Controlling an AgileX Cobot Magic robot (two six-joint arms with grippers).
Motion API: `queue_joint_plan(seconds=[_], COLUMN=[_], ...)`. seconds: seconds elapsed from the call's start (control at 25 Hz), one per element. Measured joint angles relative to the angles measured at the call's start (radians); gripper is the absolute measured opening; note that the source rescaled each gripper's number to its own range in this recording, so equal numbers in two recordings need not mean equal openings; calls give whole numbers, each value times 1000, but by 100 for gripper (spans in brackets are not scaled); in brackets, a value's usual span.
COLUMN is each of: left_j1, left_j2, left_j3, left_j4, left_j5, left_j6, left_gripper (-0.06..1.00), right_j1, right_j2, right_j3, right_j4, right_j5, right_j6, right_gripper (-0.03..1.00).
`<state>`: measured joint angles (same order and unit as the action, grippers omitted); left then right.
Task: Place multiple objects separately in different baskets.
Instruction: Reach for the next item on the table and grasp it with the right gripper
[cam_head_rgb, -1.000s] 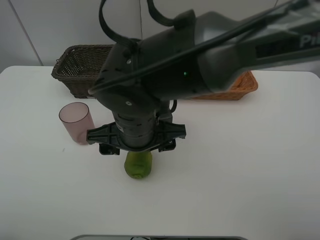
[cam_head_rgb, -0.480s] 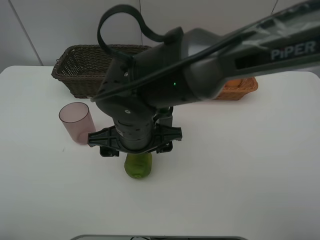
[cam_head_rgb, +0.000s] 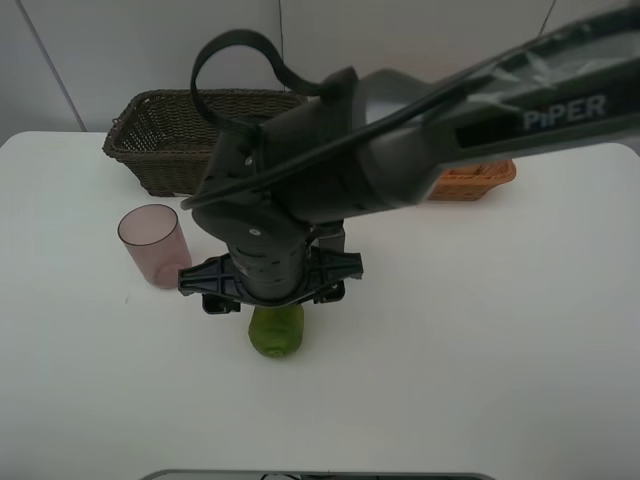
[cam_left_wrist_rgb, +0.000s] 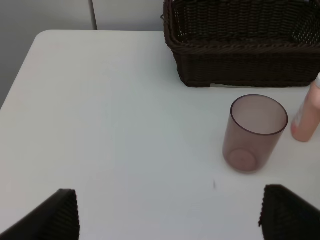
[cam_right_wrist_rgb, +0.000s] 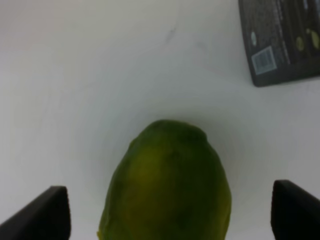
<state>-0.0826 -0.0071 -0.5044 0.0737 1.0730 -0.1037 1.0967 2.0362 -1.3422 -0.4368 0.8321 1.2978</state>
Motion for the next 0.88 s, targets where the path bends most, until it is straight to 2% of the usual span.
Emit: queue_joint_plan(seconds=[0.56, 0.88], left_j1=[0, 0], left_j2=[0, 0], left_j3=[0, 0], left_j4=[0, 0], left_j5=[0, 0], left_j6=[0, 0], left_gripper=[92, 92], right_j1=[-6, -6], right_j2=[34, 41], right_j3=[0, 30], right_j4=[26, 50], right_j5=[-27, -94], right_j6=[1, 1], right_gripper=[100, 100])
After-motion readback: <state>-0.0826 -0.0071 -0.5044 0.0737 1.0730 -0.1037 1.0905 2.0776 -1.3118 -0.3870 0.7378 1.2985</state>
